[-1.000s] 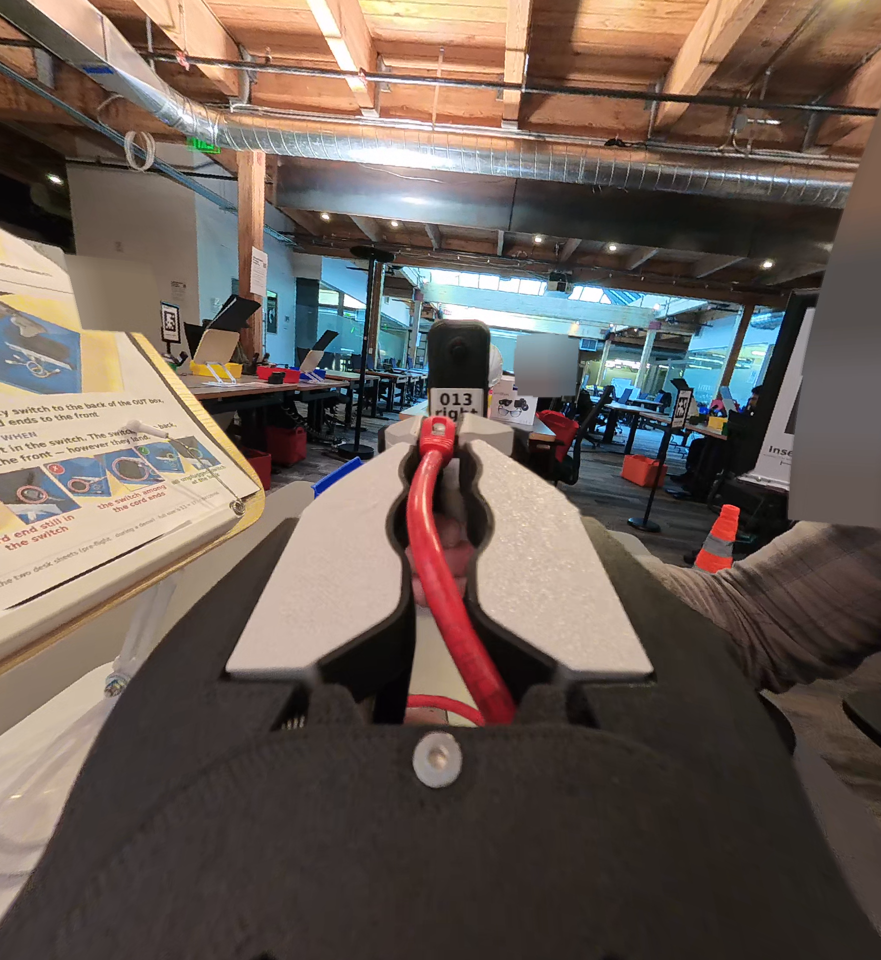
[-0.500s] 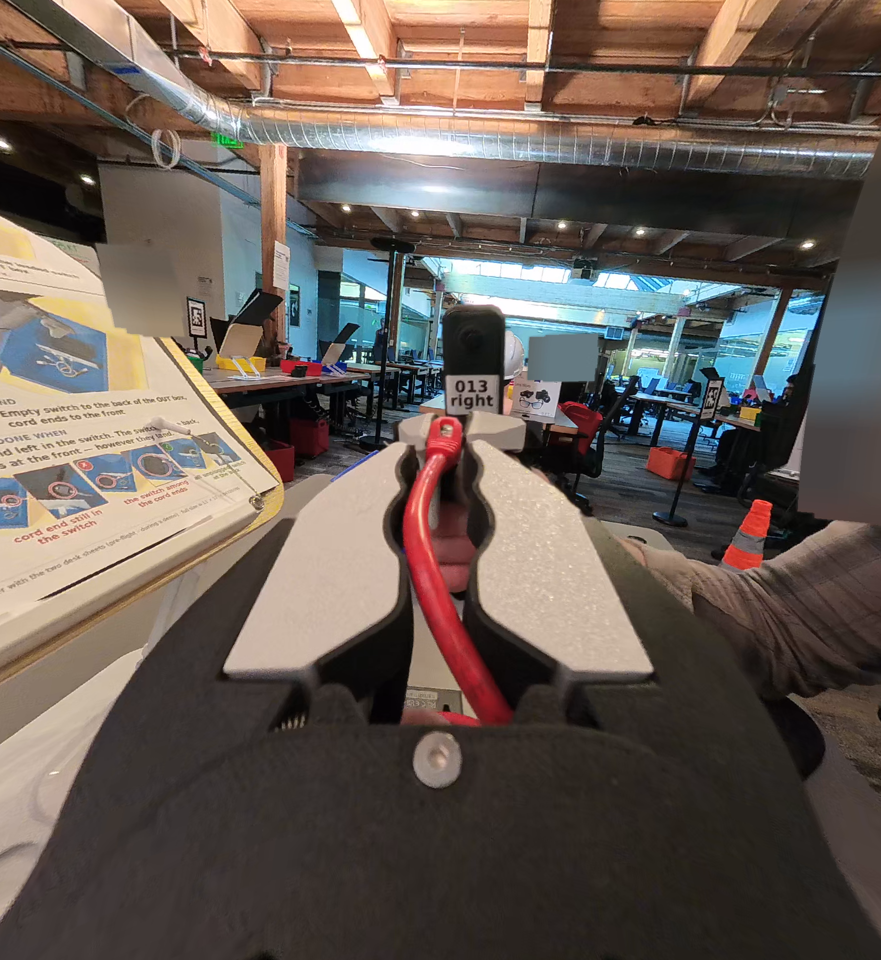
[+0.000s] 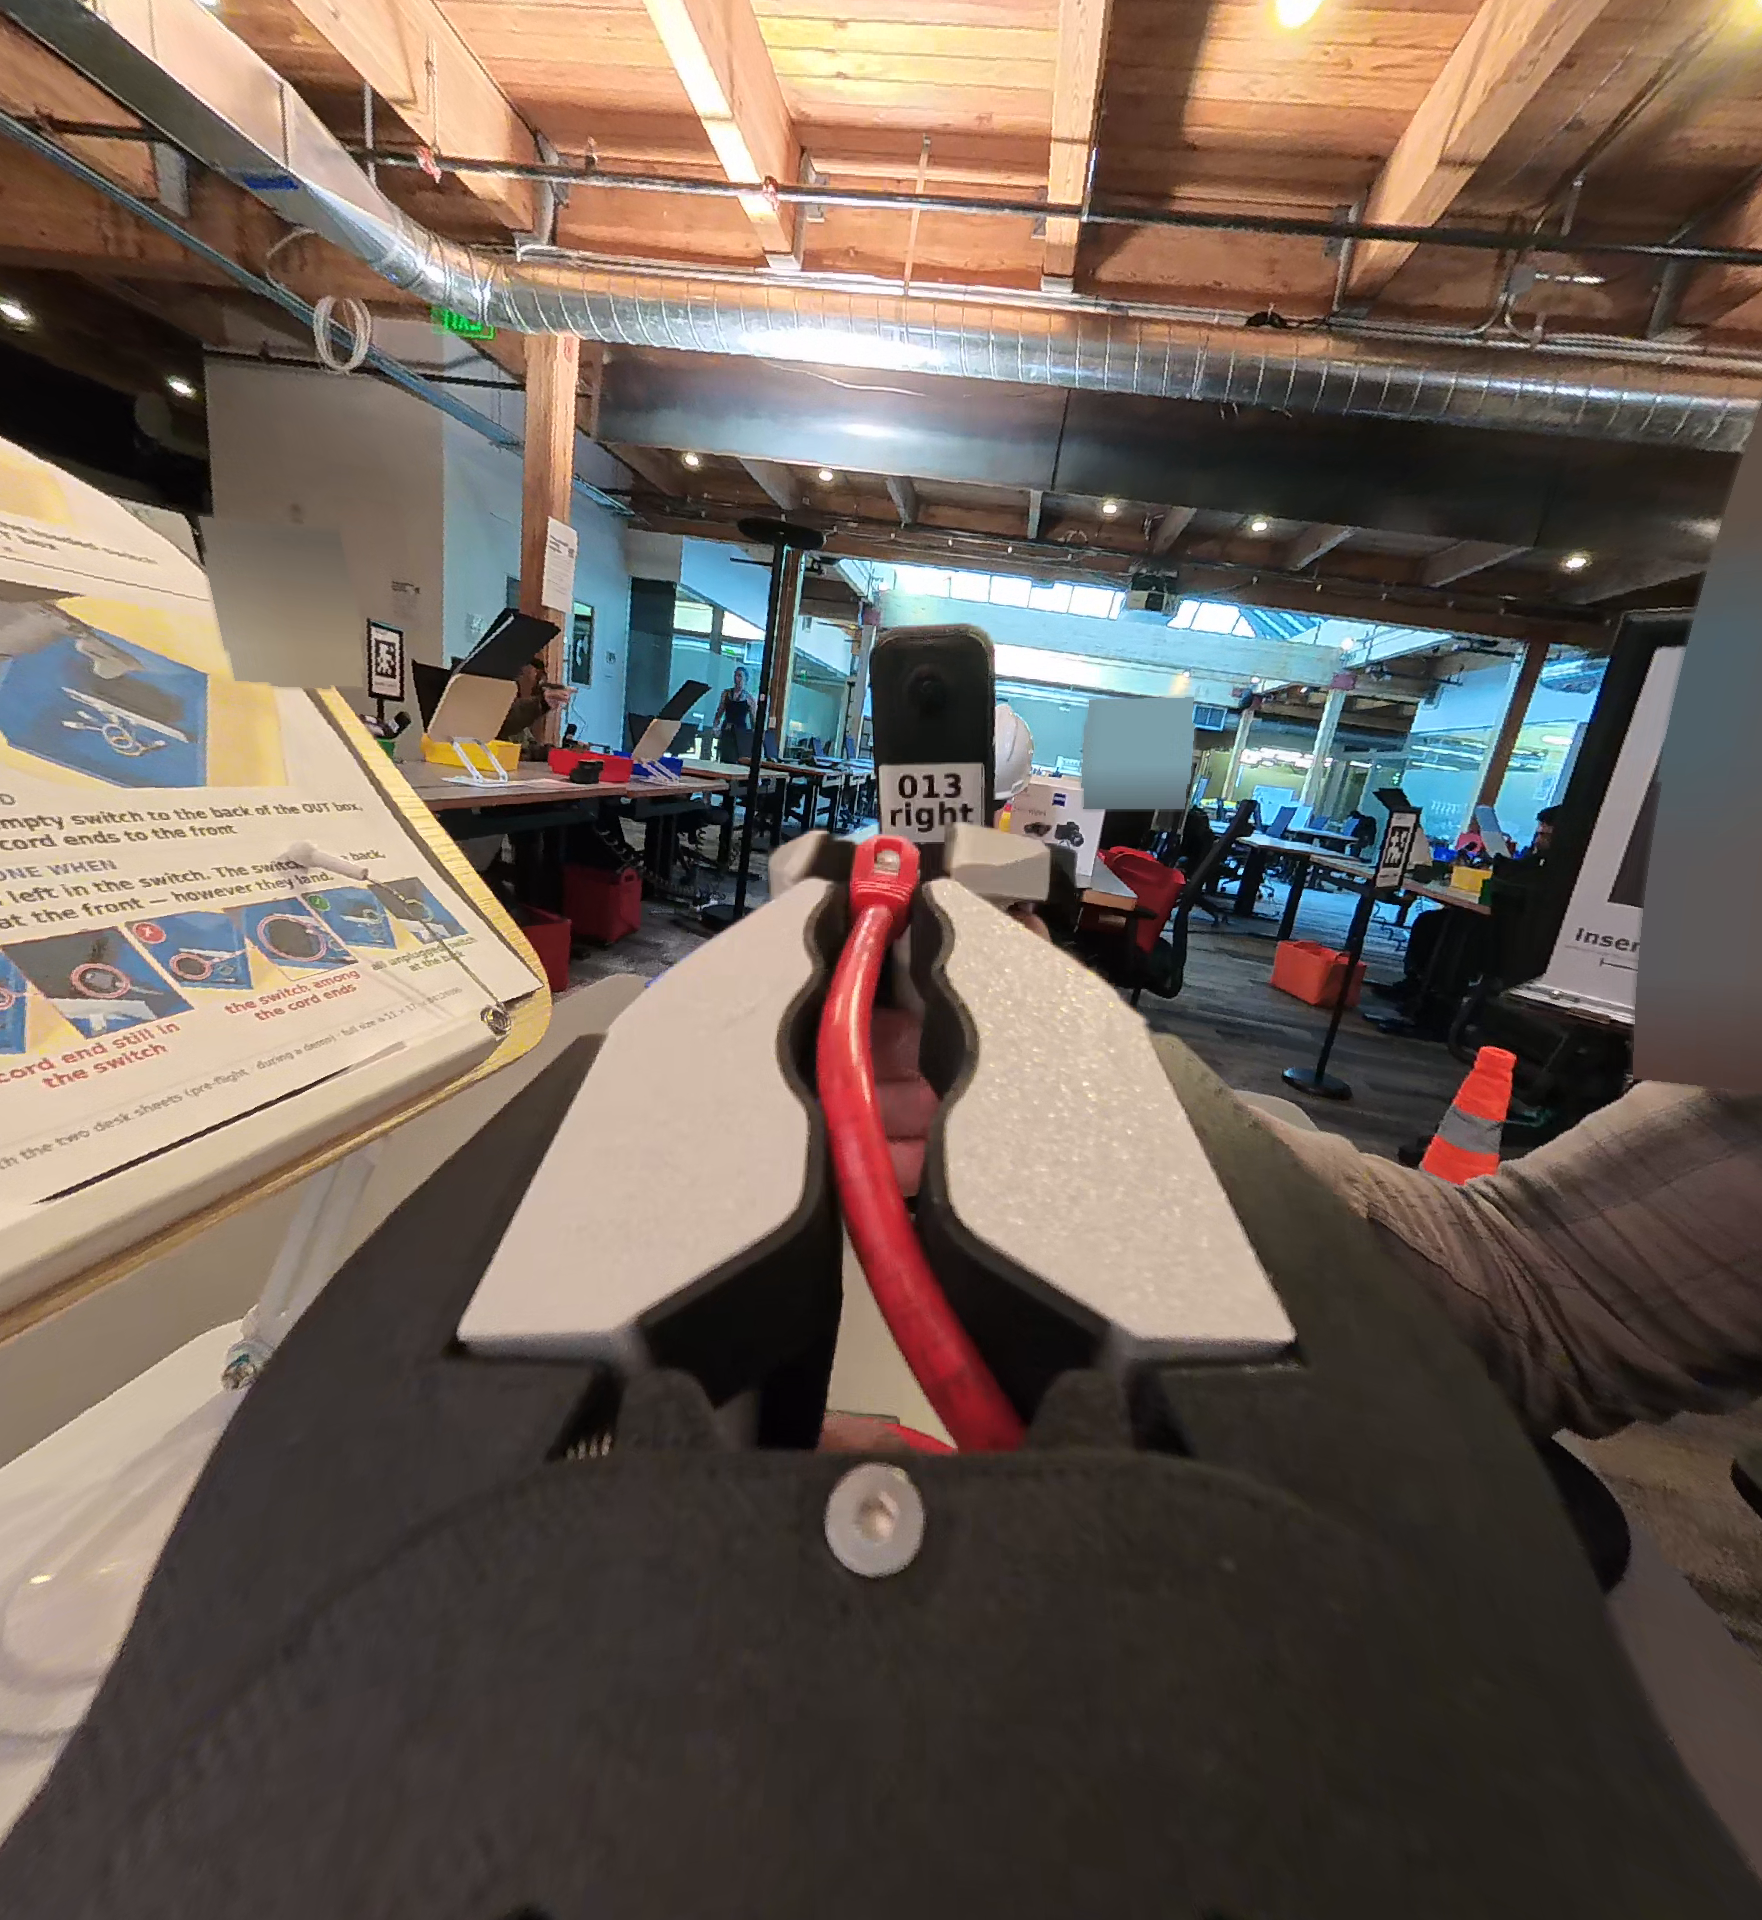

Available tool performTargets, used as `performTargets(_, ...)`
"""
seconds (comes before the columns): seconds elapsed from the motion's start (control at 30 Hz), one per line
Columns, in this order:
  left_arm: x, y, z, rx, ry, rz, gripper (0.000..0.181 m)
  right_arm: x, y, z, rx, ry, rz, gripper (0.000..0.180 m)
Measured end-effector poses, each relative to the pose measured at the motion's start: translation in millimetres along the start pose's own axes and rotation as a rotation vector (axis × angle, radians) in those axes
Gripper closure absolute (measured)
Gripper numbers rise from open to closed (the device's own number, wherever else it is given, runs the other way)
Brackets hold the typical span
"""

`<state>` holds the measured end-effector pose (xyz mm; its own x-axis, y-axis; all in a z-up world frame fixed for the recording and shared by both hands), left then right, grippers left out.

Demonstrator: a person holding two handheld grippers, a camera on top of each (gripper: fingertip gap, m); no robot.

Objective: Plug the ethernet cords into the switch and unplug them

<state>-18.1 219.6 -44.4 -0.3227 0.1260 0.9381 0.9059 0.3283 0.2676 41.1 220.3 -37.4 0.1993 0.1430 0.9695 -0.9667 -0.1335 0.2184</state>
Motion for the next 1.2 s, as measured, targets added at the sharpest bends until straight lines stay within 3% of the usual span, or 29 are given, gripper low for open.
performTargets(0.33, 18.5, -14.7, 14.8, 0.023, -0.033, -0.047, 0.17, 2.9, -22.2, -9.3, -0.175, -0.141, 0.161, 0.151)
performTargets(0.67, 11.4, -16.7, 34.6, 0.312, 0.263, 0.031, 0.17, -24.2, -62.4, -32.9, -0.406, -0.23, 0.558, 0.121)
performTargets(0.77, 6.8, -15.7, 35.9, 0.32, 0.28, 0.049, 0.17, -28.3, -73.6, -34.2, -0.419, -0.21, 0.601, 0.117)
performTargets(0.97, 9.2, -23.2, 46.5, 0.341, 0.242, 0.033, 0.17, -45.3, -94.5, -37.7, -0.427, -0.158, 0.706, 0.092)
performTargets(1.2, 9.2, -28.6, 53.1, 0.346, 0.209, 0.022, 0.17, -55.7, -97.7, -38.0, -0.408, -0.145, 0.752, 0.085)
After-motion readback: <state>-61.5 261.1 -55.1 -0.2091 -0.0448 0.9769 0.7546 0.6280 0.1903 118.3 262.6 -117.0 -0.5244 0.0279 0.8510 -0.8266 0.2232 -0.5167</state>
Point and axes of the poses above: each gripper's, where its closed fingertips meet, y out along the fingers, x out of its top, z = x × y across the jaws, the point moved 3 cm from there along -y, back along the fingers, and after that the axes turned 15 degrees about x, right-handed, at the moved point
